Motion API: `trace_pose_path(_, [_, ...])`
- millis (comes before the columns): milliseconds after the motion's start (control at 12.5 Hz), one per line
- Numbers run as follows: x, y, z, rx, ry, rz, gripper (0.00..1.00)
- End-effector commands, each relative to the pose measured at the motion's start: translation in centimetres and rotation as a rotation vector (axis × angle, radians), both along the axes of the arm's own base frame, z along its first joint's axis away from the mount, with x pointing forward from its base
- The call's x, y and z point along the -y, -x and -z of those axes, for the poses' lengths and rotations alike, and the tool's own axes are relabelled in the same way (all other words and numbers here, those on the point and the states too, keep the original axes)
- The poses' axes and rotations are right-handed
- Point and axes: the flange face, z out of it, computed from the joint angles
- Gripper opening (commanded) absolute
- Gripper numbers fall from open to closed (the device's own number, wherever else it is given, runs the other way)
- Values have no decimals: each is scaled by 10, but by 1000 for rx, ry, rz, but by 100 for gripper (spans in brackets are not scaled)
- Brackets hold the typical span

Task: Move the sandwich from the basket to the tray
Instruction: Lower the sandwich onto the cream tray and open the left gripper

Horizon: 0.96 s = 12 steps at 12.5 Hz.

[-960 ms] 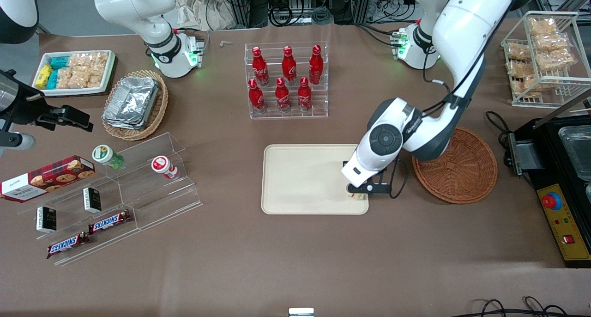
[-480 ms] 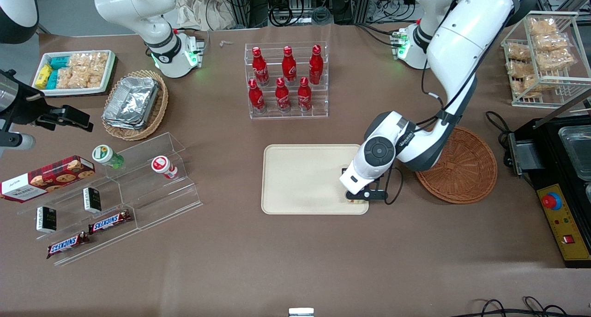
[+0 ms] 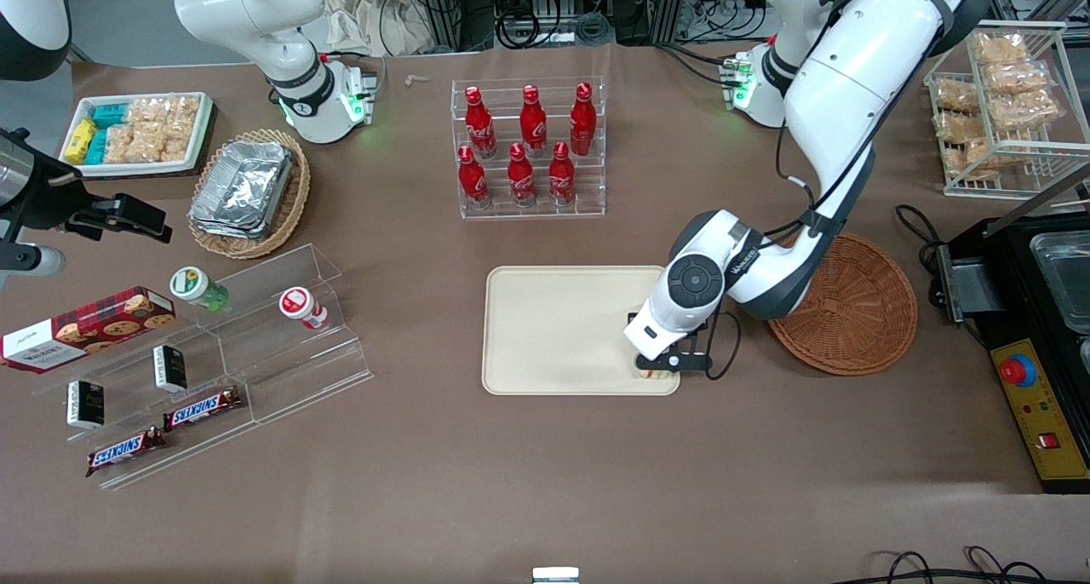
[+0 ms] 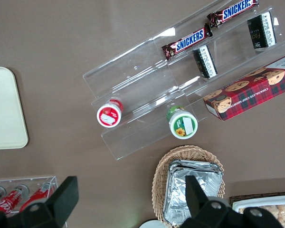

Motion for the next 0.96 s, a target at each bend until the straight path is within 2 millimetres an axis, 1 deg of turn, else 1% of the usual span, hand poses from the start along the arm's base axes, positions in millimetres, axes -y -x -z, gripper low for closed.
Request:
trace_pose_path(0, [6,-6,-2,23,-3,2,100])
trace_pose_path(160, [6,-20,-22,51,12,-18,100])
trace_pose_path(240, [5,-22,-27,52,14,-24,100])
trace_pose_path(320, [6,-21,-38,65,13,-29,100])
trace_pose_path(400, [7,-20,-57,77,2,-33,100])
trace_pose_path(560, [2,-15,-114,79,3,-51,100])
trace_pose_path(640, [-8,-16,-147,99,10,-77,100])
trace_pose_path(720, [-21,-16,-172,109,-8,-82,100])
trace_pose_path(800, [-29,-13,-193,122,-21,-75,100])
trace_pose_path(880, [-47,-19,-208,140,-22,-89,100])
